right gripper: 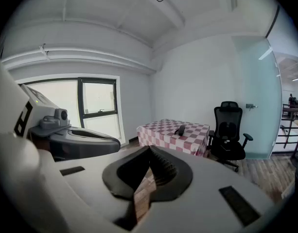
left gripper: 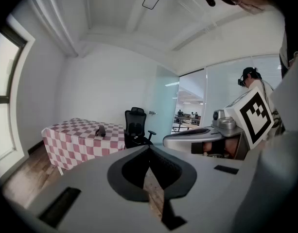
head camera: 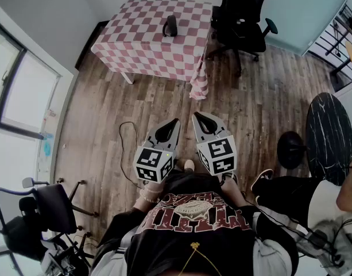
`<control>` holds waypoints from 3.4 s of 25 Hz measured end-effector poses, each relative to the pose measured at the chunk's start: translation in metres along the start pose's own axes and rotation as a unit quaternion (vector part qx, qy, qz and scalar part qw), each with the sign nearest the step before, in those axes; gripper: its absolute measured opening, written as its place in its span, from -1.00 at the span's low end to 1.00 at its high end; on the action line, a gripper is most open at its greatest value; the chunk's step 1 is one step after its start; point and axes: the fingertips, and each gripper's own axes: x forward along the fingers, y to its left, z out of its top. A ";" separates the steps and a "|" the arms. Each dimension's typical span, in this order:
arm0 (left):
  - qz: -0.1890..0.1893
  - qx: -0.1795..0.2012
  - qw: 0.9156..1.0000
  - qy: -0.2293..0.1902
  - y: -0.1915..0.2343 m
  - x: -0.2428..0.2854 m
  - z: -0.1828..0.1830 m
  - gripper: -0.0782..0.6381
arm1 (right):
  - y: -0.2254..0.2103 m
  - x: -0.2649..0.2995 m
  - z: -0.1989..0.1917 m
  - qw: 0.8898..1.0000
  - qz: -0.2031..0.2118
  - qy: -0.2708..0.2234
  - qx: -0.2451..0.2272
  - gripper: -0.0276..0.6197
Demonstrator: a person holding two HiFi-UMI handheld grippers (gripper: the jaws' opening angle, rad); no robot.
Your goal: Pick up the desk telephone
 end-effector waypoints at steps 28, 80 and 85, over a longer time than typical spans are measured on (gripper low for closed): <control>-0.054 -0.004 0.998 0.021 0.143 0.082 0.027 -0.78 | -0.022 0.163 0.042 1.000 -0.008 0.013 0.022 -0.85; -0.020 -0.016 0.999 0.041 0.222 0.291 0.099 -0.78 | -0.190 0.309 0.096 0.997 0.056 0.034 0.032 -0.85; -0.023 -0.019 0.998 0.048 0.231 0.303 0.098 -0.78 | -0.197 0.318 0.094 0.997 0.047 0.043 0.033 -0.85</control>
